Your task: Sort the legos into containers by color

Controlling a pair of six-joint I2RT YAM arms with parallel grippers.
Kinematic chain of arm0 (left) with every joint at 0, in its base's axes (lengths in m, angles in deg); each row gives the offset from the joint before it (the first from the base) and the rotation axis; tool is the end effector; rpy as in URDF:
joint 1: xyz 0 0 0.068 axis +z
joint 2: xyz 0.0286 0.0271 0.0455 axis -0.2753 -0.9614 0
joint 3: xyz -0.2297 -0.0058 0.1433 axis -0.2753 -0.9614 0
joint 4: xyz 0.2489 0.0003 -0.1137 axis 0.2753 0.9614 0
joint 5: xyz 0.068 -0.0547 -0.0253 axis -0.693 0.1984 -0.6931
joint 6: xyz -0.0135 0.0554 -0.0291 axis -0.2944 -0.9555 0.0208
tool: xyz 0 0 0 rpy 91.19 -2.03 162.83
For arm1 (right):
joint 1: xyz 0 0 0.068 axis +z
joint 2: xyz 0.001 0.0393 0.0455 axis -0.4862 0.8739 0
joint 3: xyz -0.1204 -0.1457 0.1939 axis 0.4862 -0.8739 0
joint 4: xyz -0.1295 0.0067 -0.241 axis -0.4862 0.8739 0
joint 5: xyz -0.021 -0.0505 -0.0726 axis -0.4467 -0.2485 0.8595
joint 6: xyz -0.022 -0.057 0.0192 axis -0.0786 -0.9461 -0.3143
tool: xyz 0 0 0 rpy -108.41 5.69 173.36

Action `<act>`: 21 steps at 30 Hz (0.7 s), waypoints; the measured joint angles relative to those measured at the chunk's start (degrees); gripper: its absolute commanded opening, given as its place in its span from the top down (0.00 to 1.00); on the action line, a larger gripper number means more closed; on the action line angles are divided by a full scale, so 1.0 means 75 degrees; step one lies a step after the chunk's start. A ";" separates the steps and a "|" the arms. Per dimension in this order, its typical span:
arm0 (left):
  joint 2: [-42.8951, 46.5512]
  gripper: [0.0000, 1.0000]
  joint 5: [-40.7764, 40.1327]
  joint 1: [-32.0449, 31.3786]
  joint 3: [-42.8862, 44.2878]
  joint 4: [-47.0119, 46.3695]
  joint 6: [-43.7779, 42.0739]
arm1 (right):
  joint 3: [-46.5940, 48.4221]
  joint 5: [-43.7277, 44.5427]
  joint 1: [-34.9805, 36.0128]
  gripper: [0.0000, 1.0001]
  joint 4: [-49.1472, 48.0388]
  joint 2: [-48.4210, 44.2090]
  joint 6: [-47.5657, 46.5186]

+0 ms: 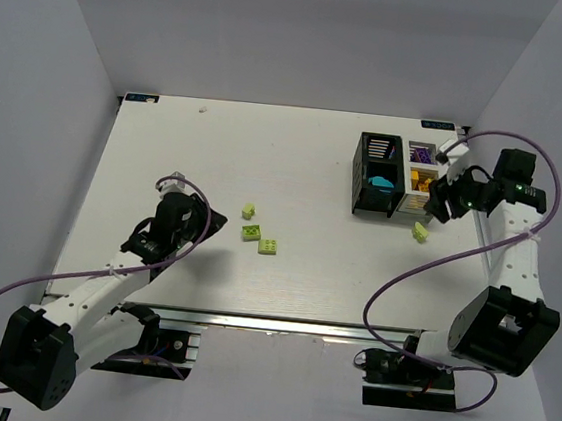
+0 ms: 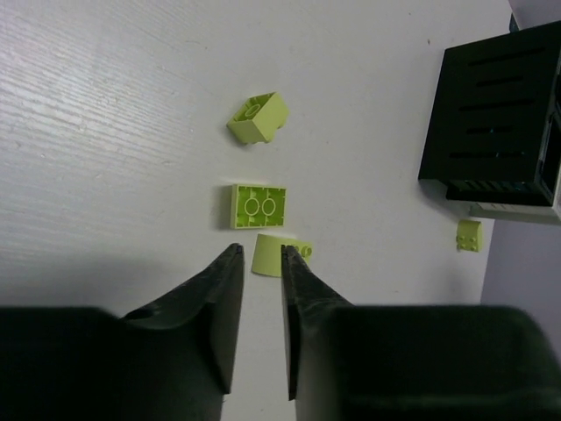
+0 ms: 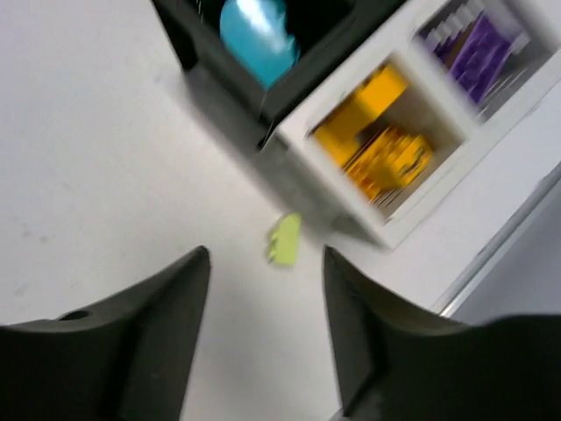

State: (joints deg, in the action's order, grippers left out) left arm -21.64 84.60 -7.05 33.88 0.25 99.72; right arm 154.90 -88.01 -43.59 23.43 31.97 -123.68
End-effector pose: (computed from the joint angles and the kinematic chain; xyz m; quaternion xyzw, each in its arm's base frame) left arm 0.2121 -0.0866 0.1978 -0.2491 0.8473 -0.2683 0.3848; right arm 0.3065 -0.0492 0.3228 -0.3934 0.8088 0.0600 0.4330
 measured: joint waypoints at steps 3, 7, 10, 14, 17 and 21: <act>-0.0026 0.55 0.0026 0.0009 0.0000 -0.0052 -0.0038 | -0.0615 0.0568 -0.0009 0.33 0.0289 -0.0064 -0.0003; -0.0172 0.53 0.0096 0.0050 0.0000 -0.0119 -0.0087 | -0.1180 0.1224 -0.0003 0.25 0.0251 0.0093 0.0734; -0.0294 0.52 0.0169 0.0058 0.0000 -0.0134 -0.0119 | -0.1332 0.1617 -0.0003 0.20 -0.0268 0.0367 0.1655; -0.0306 0.52 0.0189 0.0076 0.0000 -0.0137 -0.0169 | -0.1690 0.2008 0.0015 0.20 -0.1311 0.0682 0.2949; -0.0286 0.51 0.0189 0.0093 0.0000 -0.0131 -0.0175 | -0.1795 0.2253 0.0114 0.24 -0.1743 0.0988 0.3532; -0.0134 0.51 0.0178 0.0096 0.0000 -0.0122 -0.0163 | -0.1862 0.2498 0.0236 0.30 -0.2209 0.1422 0.4030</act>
State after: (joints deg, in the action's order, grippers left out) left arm -22.64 85.93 -6.33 33.88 -0.67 98.50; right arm 140.93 -69.28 -41.82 6.86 42.63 -93.46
